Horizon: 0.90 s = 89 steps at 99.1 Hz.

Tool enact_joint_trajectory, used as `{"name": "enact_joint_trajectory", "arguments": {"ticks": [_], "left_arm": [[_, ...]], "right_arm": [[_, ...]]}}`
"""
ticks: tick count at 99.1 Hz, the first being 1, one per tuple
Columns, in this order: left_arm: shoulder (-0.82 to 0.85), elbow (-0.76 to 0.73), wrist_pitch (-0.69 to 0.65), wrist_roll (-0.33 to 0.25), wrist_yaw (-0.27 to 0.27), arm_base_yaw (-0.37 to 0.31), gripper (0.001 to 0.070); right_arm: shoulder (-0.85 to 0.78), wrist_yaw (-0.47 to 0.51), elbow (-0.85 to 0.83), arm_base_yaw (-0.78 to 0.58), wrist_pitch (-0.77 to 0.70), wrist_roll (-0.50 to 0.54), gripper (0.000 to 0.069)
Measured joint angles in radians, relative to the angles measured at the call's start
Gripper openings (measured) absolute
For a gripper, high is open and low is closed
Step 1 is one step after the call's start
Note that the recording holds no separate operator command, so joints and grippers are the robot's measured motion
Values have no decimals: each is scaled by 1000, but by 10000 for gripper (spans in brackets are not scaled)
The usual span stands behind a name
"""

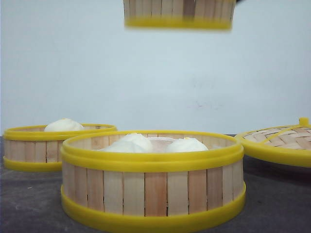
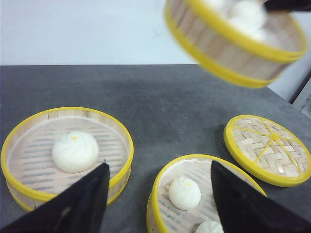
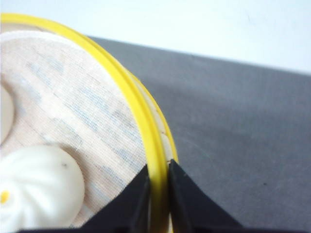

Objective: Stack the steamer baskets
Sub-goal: 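Lift the grasped steamer basket up with the right gripper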

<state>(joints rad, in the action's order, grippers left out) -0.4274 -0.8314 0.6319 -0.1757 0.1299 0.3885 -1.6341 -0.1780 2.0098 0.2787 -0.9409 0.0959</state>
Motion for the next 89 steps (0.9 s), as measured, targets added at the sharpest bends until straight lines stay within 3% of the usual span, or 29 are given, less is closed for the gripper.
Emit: {"name": "enact_joint_trajectory", "arguments": {"ticks": [40, 69, 89], "left_arm": [[31, -2, 55, 0, 0, 0, 397], [31, -2, 60, 0, 0, 0, 397], [31, -2, 60, 0, 0, 0, 397]], "right_arm": [[372, -2, 6, 61, -294, -55, 34], [416, 2, -6, 123, -395, -68, 34], [446, 6, -160, 175, -376, -68, 34]]}}
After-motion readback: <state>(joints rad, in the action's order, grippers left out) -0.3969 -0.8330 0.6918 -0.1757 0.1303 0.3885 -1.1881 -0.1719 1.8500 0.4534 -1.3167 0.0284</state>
